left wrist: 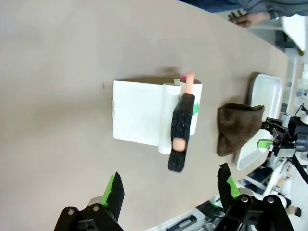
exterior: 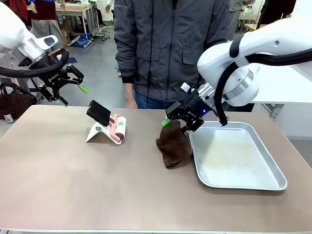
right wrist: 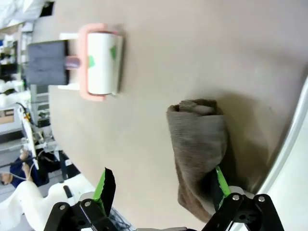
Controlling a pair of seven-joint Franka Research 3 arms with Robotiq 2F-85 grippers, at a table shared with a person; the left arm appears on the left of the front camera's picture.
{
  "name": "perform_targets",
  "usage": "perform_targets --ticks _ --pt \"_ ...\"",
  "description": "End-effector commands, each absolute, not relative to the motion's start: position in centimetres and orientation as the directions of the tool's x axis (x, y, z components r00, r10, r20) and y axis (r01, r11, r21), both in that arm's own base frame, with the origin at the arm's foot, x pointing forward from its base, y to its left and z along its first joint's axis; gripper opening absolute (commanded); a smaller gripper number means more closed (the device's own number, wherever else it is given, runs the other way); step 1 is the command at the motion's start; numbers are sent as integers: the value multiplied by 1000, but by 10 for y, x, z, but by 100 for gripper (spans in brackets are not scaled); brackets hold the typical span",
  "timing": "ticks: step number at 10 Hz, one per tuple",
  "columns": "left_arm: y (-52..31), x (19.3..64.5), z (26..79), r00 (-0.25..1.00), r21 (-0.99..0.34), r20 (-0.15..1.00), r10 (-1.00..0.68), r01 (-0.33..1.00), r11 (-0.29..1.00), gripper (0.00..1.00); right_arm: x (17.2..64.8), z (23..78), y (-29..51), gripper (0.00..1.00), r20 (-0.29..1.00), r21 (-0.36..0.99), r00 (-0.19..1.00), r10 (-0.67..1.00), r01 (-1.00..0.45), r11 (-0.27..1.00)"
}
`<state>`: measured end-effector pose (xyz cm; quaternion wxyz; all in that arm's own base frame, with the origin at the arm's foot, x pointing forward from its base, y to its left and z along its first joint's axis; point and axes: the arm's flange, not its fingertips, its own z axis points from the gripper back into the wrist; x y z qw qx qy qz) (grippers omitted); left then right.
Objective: Clean the surface of the table.
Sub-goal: Return the Lint Roller and towel to their original positions.
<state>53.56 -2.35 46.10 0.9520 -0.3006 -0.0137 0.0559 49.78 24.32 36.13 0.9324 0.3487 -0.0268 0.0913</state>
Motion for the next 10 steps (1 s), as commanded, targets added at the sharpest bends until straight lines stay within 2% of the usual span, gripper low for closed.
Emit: perform_targets --ticks 1,3,4,5,7,10 --pt "-17 499 467 991 -645 52 120 -58 762 100 478 369 228 100 260 728 950 170 -309 612" --pt "-7 470 473 997 -710 62 48 10 704 100 466 374 214 100 348 810 934 79 -342 477" --pt "-1 455 474 999 -744 52 -16 49 666 100 459 374 204 100 326 866 944 51 -319 385" --pt "5 439 472 996 -784 30 -89 78 615 100 450 373 195 100 281 896 958 63 -285 341" --pt "19 406 459 984 -853 3 -178 95 514 100 432 366 169 100 91 959 987 134 -123 254" --pt "41 385 420 968 -934 57 -245 138 329 100 408 362 118 100 2 982 991 135 -27 185"
